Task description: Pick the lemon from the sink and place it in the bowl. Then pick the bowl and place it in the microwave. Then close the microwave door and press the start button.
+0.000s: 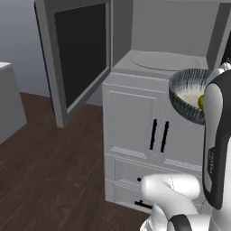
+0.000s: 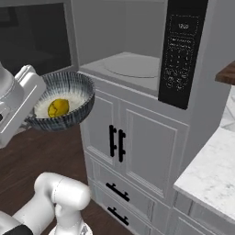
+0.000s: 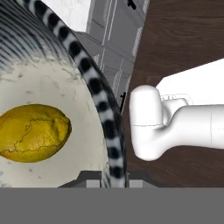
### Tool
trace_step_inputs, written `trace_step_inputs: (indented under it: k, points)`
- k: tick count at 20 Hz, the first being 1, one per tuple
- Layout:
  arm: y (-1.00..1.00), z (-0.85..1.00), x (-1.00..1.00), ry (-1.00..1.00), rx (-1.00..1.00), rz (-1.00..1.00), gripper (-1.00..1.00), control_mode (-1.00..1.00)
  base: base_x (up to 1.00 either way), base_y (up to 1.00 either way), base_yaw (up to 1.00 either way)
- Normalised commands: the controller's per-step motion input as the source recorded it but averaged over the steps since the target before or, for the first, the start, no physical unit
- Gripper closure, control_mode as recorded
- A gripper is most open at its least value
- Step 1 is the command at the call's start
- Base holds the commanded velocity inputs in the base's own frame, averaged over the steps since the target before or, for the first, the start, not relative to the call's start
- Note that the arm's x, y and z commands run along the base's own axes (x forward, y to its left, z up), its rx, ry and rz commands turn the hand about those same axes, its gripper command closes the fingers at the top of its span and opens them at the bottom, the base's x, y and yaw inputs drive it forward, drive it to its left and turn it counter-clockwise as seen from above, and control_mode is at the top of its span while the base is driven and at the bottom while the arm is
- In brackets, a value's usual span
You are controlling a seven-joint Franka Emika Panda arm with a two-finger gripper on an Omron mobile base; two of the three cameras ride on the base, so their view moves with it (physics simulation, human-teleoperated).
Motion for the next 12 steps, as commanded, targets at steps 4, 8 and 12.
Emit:
trace_step_inputs:
  k: [4, 8, 12]
  points:
    - [0.0, 0.0, 0.0, 0.0, 0.0, 0.0, 1.0, 1.0, 0.49, -0.31, 0.17]
    - [0.0, 0.0, 0.0, 0.0, 0.0, 0.0, 1.0, 1.0, 0.45, -0.27, 0.16]
    - [0.0, 0.0, 0.0, 0.0, 0.0, 0.0, 1.0, 1.0, 0.35, -0.2, 0.14]
